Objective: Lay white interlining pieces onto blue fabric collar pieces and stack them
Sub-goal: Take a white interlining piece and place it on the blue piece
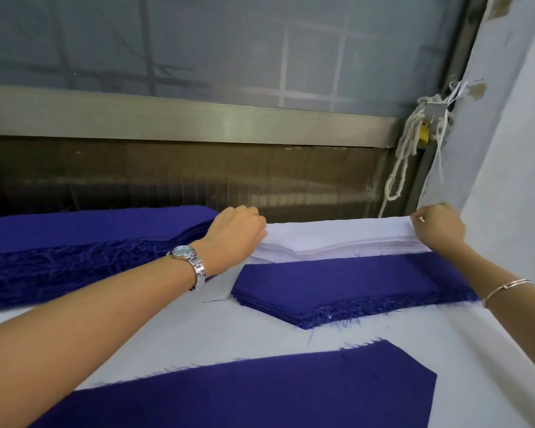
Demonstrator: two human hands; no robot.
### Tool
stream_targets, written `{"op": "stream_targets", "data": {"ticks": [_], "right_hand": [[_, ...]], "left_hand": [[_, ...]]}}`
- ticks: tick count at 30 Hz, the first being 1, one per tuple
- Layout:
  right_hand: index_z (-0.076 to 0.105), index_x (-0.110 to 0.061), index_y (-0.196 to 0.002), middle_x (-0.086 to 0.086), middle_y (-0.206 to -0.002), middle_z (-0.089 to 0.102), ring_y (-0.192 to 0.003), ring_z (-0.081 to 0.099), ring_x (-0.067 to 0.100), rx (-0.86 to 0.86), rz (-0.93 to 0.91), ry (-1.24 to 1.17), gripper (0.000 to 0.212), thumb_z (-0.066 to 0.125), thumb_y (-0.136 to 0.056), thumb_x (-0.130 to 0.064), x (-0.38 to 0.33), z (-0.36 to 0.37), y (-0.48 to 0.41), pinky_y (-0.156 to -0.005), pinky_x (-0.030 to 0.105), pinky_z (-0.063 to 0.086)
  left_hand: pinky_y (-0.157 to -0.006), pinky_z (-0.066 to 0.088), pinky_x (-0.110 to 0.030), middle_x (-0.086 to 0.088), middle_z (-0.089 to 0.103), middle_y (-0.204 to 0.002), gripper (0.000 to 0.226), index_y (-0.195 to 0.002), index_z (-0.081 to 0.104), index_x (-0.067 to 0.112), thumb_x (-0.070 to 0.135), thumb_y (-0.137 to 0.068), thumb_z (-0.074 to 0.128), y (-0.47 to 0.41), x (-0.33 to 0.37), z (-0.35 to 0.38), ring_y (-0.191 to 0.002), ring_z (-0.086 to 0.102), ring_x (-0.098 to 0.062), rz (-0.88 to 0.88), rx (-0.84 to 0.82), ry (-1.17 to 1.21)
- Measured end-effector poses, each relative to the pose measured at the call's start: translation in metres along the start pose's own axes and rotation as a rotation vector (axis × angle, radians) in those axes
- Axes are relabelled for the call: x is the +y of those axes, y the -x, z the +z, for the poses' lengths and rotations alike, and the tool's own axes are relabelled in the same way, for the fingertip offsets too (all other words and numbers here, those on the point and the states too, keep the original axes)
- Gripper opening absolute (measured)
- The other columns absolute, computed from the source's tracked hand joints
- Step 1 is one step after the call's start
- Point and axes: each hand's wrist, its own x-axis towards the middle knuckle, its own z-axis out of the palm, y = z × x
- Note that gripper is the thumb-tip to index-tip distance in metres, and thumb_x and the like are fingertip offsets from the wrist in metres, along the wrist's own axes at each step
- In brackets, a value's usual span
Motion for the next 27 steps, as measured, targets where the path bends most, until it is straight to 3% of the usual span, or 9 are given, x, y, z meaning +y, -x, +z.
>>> {"op": "stream_targets", "data": {"ticks": [7,12,21,27], "right_hand": [[0.068,0.005,-0.117,0.03,-0.126,0.053,-0.117,0.052,0.047,-0.03,0.075,0.151,0.03,0.047,-0.1,-0.009,0.01,0.015,-0.021,-0.099,0.048,0.044],[0.066,0.007,-0.117,0.03,-0.128,0.054,-0.119,0.051,0.046,-0.058,0.087,0.171,0.03,0.048,-0.098,-0.008,0.012,0.017,-0.029,-0.098,0.046,0.043],[0.075,0.002,-0.095,0.024,-0.111,0.06,-0.11,0.05,0.044,0.026,-0.02,0.181,0.024,0.052,-0.092,-0.003,0.015,0.015,-0.027,-0.081,0.042,0.043],[0.074,-0.004,-0.08,0.018,-0.103,0.068,-0.101,0.055,0.039,0.037,-0.229,0.186,0.007,0.068,-0.083,-0.004,0.024,0.009,-0.031,-0.083,0.045,0.045]], "left_hand": [[-0.079,0.051,-0.034,-0.005,0.063,-0.11,0.03,-0.104,0.074,0.011,0.021,-0.104,0.046,-0.021,0.005,0.012,-0.092,0.062,-0.023,-0.141,0.004,0.226],[-0.069,0.045,-0.027,0.001,0.071,-0.11,0.027,-0.105,0.077,0.012,0.03,-0.099,0.058,-0.027,0.002,0.017,-0.089,0.064,-0.015,-0.201,-0.002,0.391],[-0.079,0.055,-0.033,0.001,0.073,-0.104,0.025,-0.104,0.077,0.015,0.034,-0.096,0.063,-0.029,0.002,0.014,-0.091,0.066,-0.016,-0.236,-0.041,0.422],[-0.09,0.053,-0.038,-0.002,0.067,-0.121,0.041,-0.128,0.064,0.016,0.042,-0.096,0.06,-0.03,0.003,0.012,-0.109,0.062,-0.02,-0.221,-0.057,0.302]]}}
